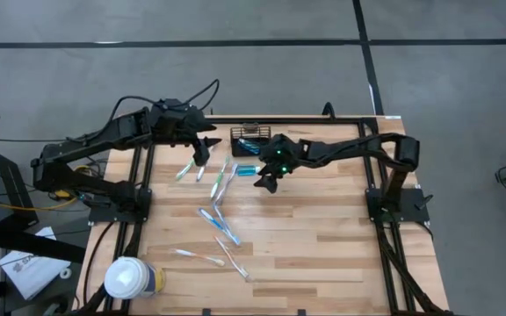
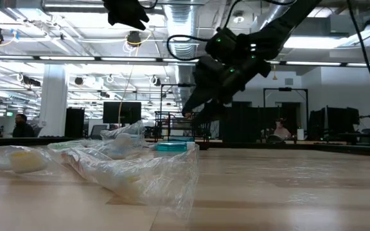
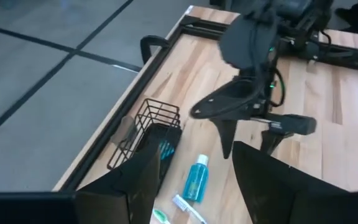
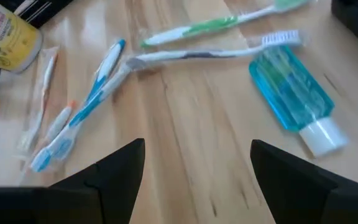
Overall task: Pick & Place toothbrushing station
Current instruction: Put the blue mouthwash into the black wire organizer
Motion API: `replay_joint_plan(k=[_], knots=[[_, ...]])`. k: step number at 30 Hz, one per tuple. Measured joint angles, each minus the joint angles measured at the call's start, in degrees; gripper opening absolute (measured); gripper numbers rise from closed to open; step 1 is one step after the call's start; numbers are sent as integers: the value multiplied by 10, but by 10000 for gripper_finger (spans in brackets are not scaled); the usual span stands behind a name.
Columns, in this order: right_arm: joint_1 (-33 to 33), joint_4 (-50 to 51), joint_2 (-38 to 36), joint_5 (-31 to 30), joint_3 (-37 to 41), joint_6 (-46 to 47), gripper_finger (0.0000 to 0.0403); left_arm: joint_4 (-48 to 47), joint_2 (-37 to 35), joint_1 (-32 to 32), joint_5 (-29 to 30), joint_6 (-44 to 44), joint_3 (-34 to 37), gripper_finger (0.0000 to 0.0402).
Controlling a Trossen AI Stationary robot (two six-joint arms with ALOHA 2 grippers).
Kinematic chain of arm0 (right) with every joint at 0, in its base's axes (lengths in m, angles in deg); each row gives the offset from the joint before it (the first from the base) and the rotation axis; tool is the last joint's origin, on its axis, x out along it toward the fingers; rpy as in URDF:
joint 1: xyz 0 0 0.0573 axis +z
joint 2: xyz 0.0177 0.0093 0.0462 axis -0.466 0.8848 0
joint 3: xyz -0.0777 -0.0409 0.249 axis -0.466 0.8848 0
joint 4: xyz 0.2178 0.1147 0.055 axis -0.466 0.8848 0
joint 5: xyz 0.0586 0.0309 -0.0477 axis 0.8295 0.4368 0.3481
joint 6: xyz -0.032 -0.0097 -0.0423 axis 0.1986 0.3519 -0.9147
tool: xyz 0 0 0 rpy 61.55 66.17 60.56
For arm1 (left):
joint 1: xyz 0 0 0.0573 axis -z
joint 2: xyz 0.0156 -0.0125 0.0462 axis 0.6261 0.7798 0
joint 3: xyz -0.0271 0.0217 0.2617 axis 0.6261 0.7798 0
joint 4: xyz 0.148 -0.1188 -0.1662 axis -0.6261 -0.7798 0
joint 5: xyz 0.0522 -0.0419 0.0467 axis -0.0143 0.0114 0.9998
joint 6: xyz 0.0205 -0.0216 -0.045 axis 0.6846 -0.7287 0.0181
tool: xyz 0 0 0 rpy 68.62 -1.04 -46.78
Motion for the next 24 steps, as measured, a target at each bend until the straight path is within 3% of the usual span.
replay_joint_plan(k=[15, 24], knots=[[-24, 235, 63, -49, -162, -208, 281, 1, 0, -26, -19, 27, 18, 187], [-45, 269, 63, -53, -179, -245, 281, 18, 0, -26, -19, 21, 60, 186]])
